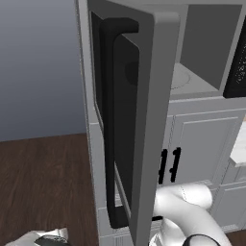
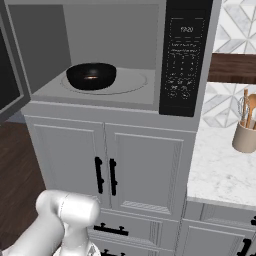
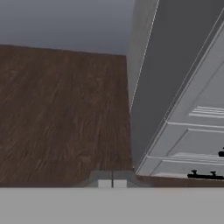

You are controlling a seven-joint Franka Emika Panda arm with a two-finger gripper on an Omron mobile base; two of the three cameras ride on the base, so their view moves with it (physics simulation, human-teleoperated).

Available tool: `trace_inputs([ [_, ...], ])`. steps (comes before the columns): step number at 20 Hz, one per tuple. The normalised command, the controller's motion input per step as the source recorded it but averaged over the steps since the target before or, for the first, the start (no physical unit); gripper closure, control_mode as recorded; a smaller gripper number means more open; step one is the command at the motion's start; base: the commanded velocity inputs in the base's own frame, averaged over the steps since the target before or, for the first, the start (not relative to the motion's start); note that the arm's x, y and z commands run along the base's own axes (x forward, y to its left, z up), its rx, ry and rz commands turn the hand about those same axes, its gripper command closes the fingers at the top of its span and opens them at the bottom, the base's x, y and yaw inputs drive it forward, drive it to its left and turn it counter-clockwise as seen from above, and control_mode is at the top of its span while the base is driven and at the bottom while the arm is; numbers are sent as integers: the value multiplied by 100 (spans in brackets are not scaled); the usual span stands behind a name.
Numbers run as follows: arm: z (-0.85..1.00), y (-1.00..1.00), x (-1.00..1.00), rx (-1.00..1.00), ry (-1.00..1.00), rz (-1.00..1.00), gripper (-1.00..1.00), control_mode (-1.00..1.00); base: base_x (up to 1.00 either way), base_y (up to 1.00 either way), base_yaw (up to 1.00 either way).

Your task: Open the microwave, place the bowl with waffle inside the microwave, then close the microwave door and turn it on.

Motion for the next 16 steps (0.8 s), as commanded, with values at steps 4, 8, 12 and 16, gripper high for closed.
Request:
trace_inputs([
  [4,51,6,-5,-1,-43,0,100,-100,0,0,0],
  [8,72,0,0,0,-38,0,100,-100,0,0,0],
  [12,83,0,0,-5,-25,-9,100,-100,0,0,0],
  [16,65,-6,0,-27,-16,-30,100,-100,0,0,0],
])
